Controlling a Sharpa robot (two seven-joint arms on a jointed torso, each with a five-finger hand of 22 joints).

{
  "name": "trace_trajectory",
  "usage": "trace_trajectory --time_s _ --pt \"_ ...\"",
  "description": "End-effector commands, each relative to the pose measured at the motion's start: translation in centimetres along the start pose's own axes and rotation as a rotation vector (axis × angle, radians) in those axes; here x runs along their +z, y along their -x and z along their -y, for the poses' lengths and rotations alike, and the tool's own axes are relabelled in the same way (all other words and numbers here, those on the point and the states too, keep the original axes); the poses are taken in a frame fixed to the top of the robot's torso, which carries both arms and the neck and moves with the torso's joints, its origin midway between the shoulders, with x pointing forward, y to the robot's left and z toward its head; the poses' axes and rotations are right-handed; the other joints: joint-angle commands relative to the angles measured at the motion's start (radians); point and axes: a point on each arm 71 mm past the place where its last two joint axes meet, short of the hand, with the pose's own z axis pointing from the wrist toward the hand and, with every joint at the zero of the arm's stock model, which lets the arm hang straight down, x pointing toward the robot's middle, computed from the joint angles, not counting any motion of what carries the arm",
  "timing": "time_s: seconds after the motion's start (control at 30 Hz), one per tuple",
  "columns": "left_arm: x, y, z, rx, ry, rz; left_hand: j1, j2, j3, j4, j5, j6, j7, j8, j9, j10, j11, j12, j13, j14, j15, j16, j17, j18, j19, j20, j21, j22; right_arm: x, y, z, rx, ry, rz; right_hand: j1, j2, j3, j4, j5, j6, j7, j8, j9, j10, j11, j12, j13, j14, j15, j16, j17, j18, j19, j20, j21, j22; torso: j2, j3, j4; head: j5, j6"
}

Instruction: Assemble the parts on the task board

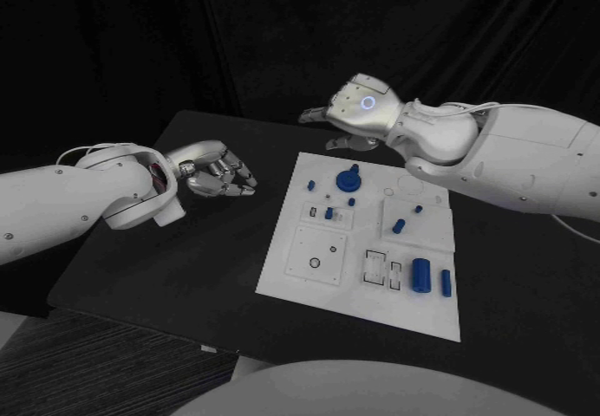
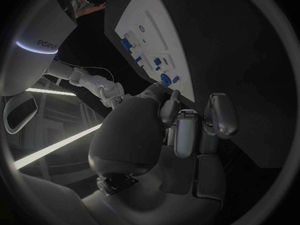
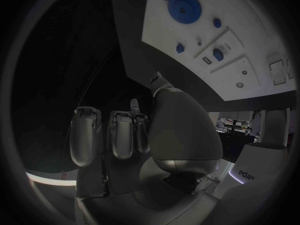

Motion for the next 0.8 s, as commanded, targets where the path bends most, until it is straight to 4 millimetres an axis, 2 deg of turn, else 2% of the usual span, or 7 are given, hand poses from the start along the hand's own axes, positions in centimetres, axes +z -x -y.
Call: trace_trajectory --time_s 0.03,0.17,0.23,0.33,0.4,0.63,0.8 --pt "0.5 0.0 0.1 0.020 0.000 0.038 -0.027 -0.011 -0.015 0.029 -0.033 -0.003 0.002 0.011 -0.014 0.009 0.003 0.011 -0.003 0.041 -0.004 -0.006 0.167 -0.008 -0.004 0.001 -0.005 0.165 -2.2 1.9 1.9 -0.007 -0.092 0.087 -0.012 0.037 0.030 0.000 0.004 0.056 0.017 0.033 0.022 0.102 -0.004 -0.012 0.252 0.094 0.001 0.012 0.227 -0.017 0.051 0.004 -0.003 0.246 0.000 0.0009 -0.0009 -0.006 0.000" --pt "1.2 -0.1 0.4 0.088 0.009 0.047 -0.060 -0.013 -0.041 0.055 -0.082 -0.006 0.001 0.010 -0.016 0.031 0.003 0.047 0.023 0.053 -0.003 0.011 0.182 -0.011 0.006 0.002 0.007 0.169 -5.5 3.0 3.4 0.000 -0.158 0.080 -0.089 0.062 0.040 0.001 0.054 0.251 0.052 0.163 0.118 0.102 0.001 -0.012 0.252 0.097 0.002 0.018 0.241 -0.027 0.074 -0.002 0.036 0.259 -0.001 0.0012 -0.0008 -0.027 0.000" --pt "1.6 0.0 0.6 0.139 0.025 0.043 -0.118 -0.010 -0.075 0.060 -0.130 0.004 -0.003 0.017 -0.015 0.104 0.001 0.157 0.117 0.099 -0.005 0.066 0.242 -0.023 0.046 0.001 0.067 0.186 -7.3 3.4 4.0 0.037 -0.213 0.063 -0.172 0.083 0.042 0.003 0.073 0.321 0.054 0.227 0.177 0.102 0.000 -0.012 0.252 0.097 0.000 0.020 0.244 -0.030 0.081 -0.005 0.049 0.263 0.000 0.0015 -0.0007 -0.042 0.000" --pt "2.1 0.3 0.9 0.216 0.057 0.026 -0.213 0.005 -0.129 0.059 -0.161 0.044 -0.019 0.049 -0.001 0.235 -0.014 0.358 0.304 0.118 -0.016 0.089 0.268 -0.061 0.153 -0.011 0.244 0.237 -9.0 3.9 4.5 0.118 -0.289 0.035 -0.236 0.078 0.065 0.002 0.079 0.335 0.046 0.303 0.282 0.102 0.000 -0.012 0.252 0.096 -0.001 0.016 0.236 -0.031 0.084 -0.007 0.054 0.265 0.000 0.0018 -0.0009 -0.056 0.000" --pt "2.5 0.8 1.3 0.273 0.079 0.010 -0.240 0.005 -0.142 0.062 -0.173 0.068 -0.029 0.070 0.014 0.252 -0.020 0.383 0.329 0.118 -0.023 0.089 0.268 -0.068 0.171 -0.015 0.276 0.246 -9.9 4.1 4.7 0.182 -0.331 0.027 -0.272 0.092 0.074 0.004 0.083 0.347 0.054 0.338 0.333 0.102 0.005 -0.012 0.252 0.094 0.000 0.013 0.228 -0.032 0.085 -0.006 0.057 0.265 -0.002 0.0027 -0.0018 -0.063 0.000" --pt "4.5 2.9 2.9 0.441 0.245 -0.155 -0.347 0.006 -0.145 0.065 -0.199 0.098 -0.065 0.219 0.186 0.252 -0.050 0.383 0.329 0.118 -0.048 0.089 0.268 -0.082 0.201 -0.041 0.334 0.263 -10.5 4.4 3.8 0.357 -0.407 0.019 -0.277 0.099 0.083 0.004 0.095 0.344 0.057 0.355 0.369 0.102 0.010 -0.012 0.252 0.093 0.002 0.010 0.221 -0.032 0.085 -0.004 0.057 0.265 -0.016 0.0128 -0.0114 -0.099 0.000" --pt "6.2 3.7 3.8 0.518 0.351 -0.273 -0.373 0.016 -0.133 0.061 -0.214 0.109 -0.075 0.254 0.267 0.252 -0.057 0.383 0.329 0.118 -0.052 0.089 0.268 -0.079 0.193 -0.044 0.324 0.260 -9.9 3.4 2.4 0.433 -0.414 -0.006 -0.276 0.106 0.089 0.003 0.101 0.339 0.059 0.360 0.383 0.102 0.011 -0.012 0.252 0.091 0.002 0.007 0.213 -0.030 0.082 -0.004 0.052 0.264 -0.027 0.0325 -0.0416 -0.095 0.000"
